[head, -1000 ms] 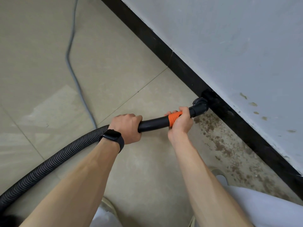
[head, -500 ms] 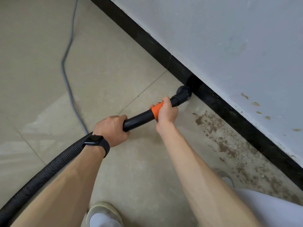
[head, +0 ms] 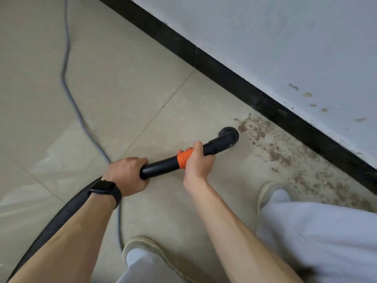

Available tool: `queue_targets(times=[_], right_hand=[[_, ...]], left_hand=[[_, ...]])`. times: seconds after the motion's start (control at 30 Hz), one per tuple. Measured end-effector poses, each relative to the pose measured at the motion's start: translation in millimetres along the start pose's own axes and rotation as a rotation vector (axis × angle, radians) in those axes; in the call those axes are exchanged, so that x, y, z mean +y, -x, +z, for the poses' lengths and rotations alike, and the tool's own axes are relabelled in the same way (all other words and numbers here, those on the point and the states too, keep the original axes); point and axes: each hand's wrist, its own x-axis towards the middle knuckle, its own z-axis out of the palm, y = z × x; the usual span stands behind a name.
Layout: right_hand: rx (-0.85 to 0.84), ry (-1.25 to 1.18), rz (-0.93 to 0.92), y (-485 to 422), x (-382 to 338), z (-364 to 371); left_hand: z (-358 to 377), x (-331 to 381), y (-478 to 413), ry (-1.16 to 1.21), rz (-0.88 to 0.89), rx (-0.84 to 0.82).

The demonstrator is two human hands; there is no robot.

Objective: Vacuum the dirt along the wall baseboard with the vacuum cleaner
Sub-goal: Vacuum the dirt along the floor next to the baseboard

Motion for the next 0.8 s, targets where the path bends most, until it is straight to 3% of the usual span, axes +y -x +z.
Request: queue_targets(times=[0.23, 0.8], right_hand=[[-0.036, 0.015, -0.026, -18.1, -29.7, 9.9], [0.030, 0.229, -0.040, -42.5, -71.1, 18.2]], left_hand=[[-2.5, 26.4, -13.9, 0.042, -0.019, 0.050], [-17.2, 58.7, -43.3, 0.211, -0.072, -0.017]])
